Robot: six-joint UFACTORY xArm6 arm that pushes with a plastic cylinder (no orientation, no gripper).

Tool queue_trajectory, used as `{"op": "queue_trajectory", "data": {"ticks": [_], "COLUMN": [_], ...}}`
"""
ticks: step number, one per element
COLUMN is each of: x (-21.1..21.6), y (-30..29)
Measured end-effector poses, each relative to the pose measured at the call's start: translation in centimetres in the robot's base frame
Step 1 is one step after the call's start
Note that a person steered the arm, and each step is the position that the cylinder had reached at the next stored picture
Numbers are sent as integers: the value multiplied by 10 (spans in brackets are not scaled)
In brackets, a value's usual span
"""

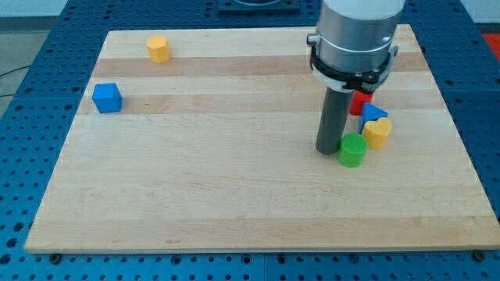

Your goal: Move the blue cube to the bottom center of the board

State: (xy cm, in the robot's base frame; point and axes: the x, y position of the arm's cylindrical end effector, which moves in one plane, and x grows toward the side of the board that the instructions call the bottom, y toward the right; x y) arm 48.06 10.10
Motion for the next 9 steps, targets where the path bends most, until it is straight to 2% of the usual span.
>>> {"op": "queue_trajectory", "data": {"ticks": [3, 4, 5, 6, 8, 9], "x": [15, -16, -122, -148, -153, -104], "y": [31, -33, -63, -177, -386, -369]}}
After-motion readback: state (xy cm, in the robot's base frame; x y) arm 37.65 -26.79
